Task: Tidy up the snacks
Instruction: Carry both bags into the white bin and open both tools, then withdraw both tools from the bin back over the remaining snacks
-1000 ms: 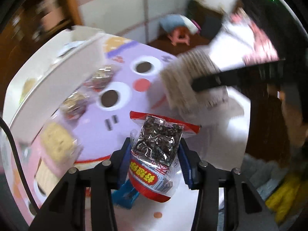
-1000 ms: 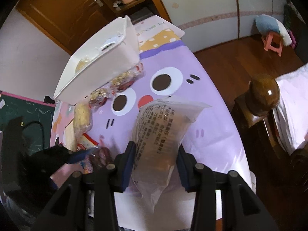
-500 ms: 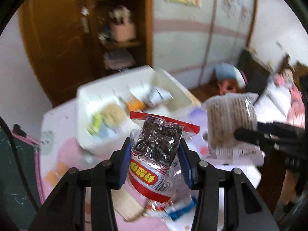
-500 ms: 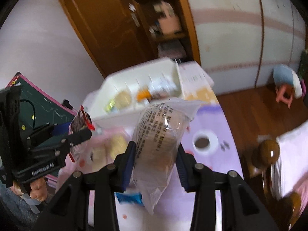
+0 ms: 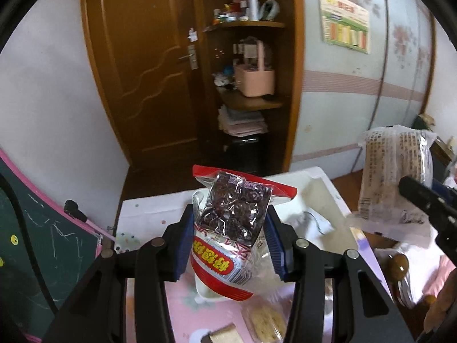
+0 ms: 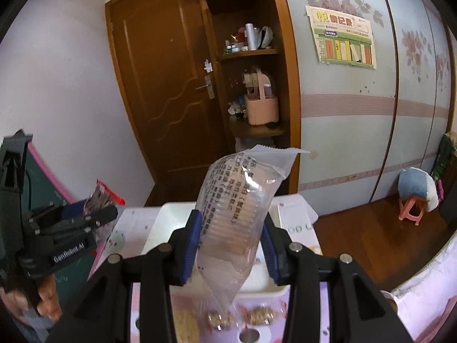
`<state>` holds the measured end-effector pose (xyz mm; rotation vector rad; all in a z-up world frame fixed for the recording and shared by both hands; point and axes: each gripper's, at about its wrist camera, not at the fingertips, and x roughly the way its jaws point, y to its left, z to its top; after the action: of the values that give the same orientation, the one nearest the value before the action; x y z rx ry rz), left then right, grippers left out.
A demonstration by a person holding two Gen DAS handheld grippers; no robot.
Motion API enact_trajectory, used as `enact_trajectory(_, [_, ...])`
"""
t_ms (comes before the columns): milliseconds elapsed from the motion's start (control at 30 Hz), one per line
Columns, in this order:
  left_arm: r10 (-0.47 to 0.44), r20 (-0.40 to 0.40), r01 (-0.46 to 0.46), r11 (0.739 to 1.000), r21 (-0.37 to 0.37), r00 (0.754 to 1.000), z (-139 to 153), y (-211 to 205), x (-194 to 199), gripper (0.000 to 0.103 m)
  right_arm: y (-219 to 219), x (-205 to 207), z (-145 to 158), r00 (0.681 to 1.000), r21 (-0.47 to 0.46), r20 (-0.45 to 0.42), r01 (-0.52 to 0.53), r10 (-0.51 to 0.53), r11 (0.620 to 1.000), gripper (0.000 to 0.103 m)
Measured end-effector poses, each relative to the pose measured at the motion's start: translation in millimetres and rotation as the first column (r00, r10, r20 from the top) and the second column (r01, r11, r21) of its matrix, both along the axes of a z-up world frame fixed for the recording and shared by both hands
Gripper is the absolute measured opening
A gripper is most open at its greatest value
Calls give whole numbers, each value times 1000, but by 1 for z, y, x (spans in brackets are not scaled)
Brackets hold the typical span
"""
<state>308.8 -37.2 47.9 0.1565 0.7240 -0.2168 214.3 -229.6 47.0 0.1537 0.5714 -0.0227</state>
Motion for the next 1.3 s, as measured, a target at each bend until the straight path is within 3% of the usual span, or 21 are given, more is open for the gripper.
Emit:
enact_trajectory(67, [19,6,-19,1000,11,1000,-6,-4,21,45,4,19,-1,1000,-11,0,6,-6,1000,40])
enact_trajectory(200, [52,-43,-51,998,42,998,-35,-16,59,45,10,53,-16,999,-47,-26,27,-28,999,26])
enact_trajectory(367, [65,-95,-55,993,103,993,-82,-34,93,47,25,92,-57,992,-143,-126,-1,-17,990,22])
enact_trajectory(533, [52,-190,-40,997,70,980,-114,-38,105,81,18,97,-89,976,-111,-215,-44,20,993,22])
enact_trajectory(633, [48,-181,-32,995,90,982,-121,-36,103,85,13,96,-98,973,-106,-230,-48,23,993,30])
enact_trajectory(733, [42,-196,-24,995,93,980,-124,-34,101,86,10,93,-102,968,-116,-251,-36,5,993,46])
enact_trajectory(1000, [45,-193,-27,995,95,980,-107,-24,78,86,2,70,-93,970,-94,-243,-23,-1,995,46])
enact_trajectory(1300, [1,-134,8,998,67,991,-63,-6,10,88,17,21,-63,978,-101,-207,-42,20,994,51])
